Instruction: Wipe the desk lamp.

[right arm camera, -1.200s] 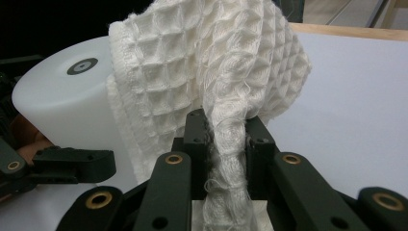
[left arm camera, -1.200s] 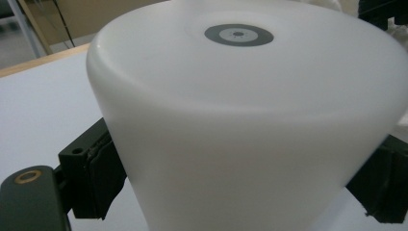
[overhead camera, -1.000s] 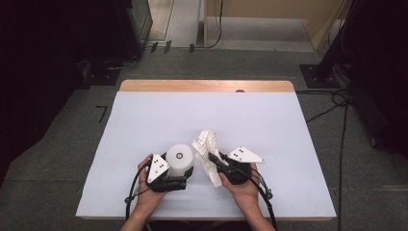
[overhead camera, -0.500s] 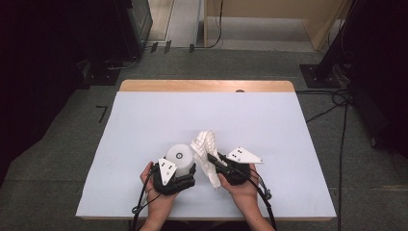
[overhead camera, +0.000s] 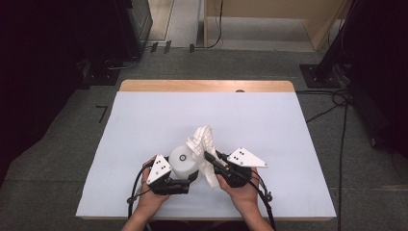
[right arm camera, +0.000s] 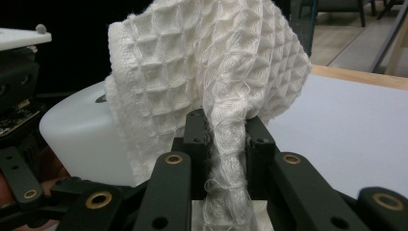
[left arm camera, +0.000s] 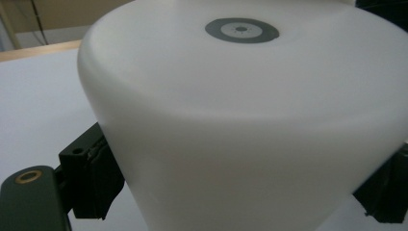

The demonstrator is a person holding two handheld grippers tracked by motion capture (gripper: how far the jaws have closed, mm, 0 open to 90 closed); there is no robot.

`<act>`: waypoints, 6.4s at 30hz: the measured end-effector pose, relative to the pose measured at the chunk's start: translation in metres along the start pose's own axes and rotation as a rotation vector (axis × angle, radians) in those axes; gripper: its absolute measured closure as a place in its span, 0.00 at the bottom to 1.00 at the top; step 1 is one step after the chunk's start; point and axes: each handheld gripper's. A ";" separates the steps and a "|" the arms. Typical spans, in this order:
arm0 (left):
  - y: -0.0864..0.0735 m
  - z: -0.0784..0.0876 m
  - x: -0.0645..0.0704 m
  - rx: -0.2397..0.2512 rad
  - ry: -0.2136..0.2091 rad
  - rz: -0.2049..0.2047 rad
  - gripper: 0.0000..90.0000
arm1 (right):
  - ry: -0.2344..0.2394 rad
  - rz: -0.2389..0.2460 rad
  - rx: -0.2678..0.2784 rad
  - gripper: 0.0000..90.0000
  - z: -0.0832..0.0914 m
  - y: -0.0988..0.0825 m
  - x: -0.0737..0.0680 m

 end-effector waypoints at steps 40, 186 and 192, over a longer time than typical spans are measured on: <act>-0.014 -0.004 -0.026 -0.017 0.074 -0.075 0.09 | -0.021 -0.020 -0.104 0.85 -0.016 -0.023 0.009; 0.003 0.011 0.002 0.058 0.001 -0.006 0.10 | 0.029 -0.023 -0.115 0.85 -0.019 -0.019 -0.003; -0.005 0.002 0.000 0.030 0.015 -0.053 0.10 | 0.027 -0.029 -0.070 0.85 -0.013 -0.013 0.001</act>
Point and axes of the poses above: each handheld gripper's, and its own axes: z roughly backward along the jaws, y roughly out of its top, x roughly to its right, and after that the axes turned 7 degrees about z, right-handed
